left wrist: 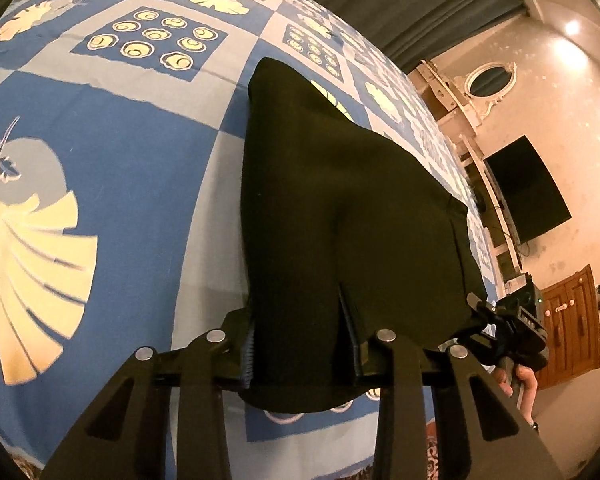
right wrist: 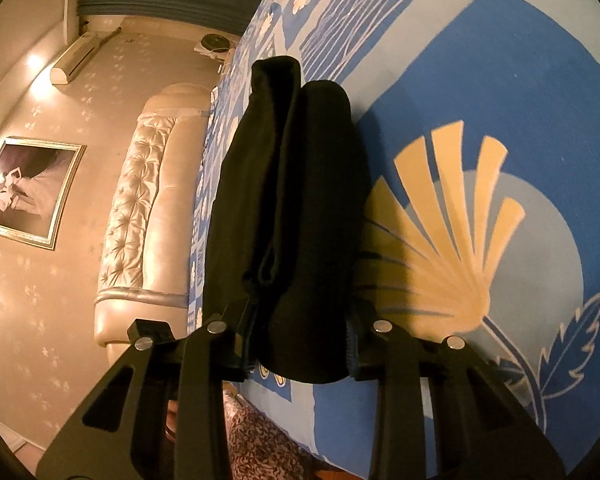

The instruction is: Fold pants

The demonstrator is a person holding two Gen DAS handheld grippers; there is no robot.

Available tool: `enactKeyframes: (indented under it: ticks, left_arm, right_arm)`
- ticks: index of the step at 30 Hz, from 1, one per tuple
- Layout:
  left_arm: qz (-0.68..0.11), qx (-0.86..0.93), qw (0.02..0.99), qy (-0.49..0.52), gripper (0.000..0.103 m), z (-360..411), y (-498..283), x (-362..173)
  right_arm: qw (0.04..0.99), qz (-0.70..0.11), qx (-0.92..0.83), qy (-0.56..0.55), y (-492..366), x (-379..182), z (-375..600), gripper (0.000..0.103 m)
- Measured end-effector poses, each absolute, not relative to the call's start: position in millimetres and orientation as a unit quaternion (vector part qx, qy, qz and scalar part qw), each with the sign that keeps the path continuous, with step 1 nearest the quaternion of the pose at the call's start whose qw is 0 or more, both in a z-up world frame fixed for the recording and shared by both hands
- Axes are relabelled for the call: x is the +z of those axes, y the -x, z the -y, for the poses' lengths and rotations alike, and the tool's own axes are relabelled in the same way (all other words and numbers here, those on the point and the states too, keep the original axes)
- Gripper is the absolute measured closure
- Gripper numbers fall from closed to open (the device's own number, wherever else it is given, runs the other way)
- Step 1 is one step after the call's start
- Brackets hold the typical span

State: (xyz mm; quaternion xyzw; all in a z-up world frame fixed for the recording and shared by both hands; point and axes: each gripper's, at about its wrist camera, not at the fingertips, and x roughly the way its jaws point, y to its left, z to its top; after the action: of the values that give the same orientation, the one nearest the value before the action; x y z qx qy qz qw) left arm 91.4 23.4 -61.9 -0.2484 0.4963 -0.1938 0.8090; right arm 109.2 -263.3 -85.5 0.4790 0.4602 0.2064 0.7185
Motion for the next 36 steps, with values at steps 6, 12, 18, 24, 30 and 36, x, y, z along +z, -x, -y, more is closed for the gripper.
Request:
enactKeyframes:
  ticks: [6, 12, 18, 24, 30, 36]
  left_arm:
    - [-0.497, -0.192, 0.812, 0.24, 0.069, -17.8, -93.0, -58.6]
    - [-0.495, -0.193, 0.816, 0.228, 0.068, -14.5, -95.6, -56.7]
    - [-0.494, -0.194, 0.816, 0.228, 0.068, -14.8, -95.8, -58.4]
    - [-0.494, -0.195, 0.817, 0.227, 0.068, -14.6, -97.1, -59.6]
    - [-0.495, -0.195, 0.816, 0.227, 0.068, -14.7, -97.0, -59.6]
    - [-0.496, -0.202, 0.814, 0.225, 0.068, -15.0, -98.3, -63.9]
  right_arm:
    - [0.715, -0.465, 0.207, -0.479, -101.4, -88.2, 267.7, 0.071]
    - [0.712, -0.468, 0.207, -0.48, -98.8, -89.7, 271.6, 0.071]
    - [0.712, -0.469, 0.206, -0.48, -96.5, -90.2, 272.2, 0.071]
    - [0.713, -0.469, 0.207, -0.479, -96.8, -90.4, 272.7, 0.071]
    - [0.712, -0.469, 0.207, -0.479, -96.2, -90.3, 272.6, 0.071]
    - [0.712, -0.472, 0.208, -0.476, -94.0, -93.2, 276.6, 0.071]
